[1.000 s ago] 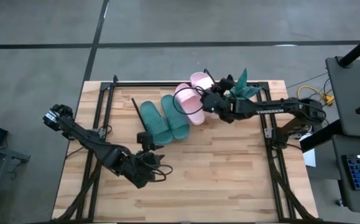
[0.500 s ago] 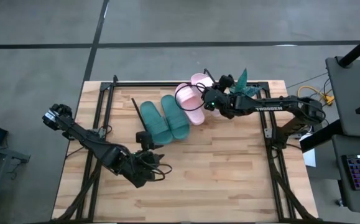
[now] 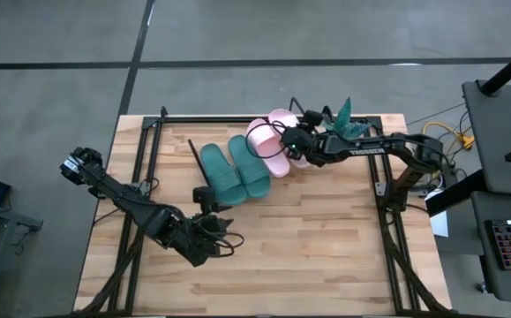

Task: Pick and place slides into the shelf
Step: Put the pink slide on the shelf

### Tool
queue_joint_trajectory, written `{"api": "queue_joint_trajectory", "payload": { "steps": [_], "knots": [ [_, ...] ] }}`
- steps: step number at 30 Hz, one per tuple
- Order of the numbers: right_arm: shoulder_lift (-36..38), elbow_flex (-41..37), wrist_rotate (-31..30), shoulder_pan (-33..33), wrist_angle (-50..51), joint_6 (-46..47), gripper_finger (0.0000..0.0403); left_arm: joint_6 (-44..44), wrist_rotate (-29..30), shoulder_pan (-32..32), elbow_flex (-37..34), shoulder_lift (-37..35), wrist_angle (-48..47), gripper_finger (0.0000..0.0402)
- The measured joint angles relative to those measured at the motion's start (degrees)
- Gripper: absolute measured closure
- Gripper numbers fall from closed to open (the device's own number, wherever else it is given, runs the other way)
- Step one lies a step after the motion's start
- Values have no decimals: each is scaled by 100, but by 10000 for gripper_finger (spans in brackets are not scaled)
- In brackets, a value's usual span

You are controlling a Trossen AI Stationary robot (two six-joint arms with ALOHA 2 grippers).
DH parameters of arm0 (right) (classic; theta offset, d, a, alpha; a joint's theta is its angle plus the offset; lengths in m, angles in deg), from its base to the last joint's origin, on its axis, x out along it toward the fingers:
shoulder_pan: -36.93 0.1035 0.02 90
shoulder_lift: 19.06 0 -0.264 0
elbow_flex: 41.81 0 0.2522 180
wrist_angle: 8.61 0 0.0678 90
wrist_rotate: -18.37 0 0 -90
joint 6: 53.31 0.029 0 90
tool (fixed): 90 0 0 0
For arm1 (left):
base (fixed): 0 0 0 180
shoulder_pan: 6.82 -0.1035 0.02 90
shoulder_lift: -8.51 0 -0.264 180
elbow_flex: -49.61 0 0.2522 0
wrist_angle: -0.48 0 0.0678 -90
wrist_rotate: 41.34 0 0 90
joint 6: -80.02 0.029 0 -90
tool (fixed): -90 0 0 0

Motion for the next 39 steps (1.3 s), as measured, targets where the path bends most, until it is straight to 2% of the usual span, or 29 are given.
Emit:
{"api": "queue_joint_trajectory", "payload": {
  "steps": [15,20,26,32,39],
  "knots": [
    [-94,-18,0,-39,601,151,392,-6,-2,-2,0,0,1,237],
    [-83,-18,334,-39,443,118,392,-8,-1,-1,-2,0,4,237],
    [-59,-2,409,-116,351,-26,392,-8,0,-1,-2,0,4,237],
    [-45,4,1062,-234,350,182,392,-8,-2,0,-2,0,2,237],
    [-42,4,1110,-236,407,126,391,-6,-1,-1,-2,0,4,237]
  ]
}}
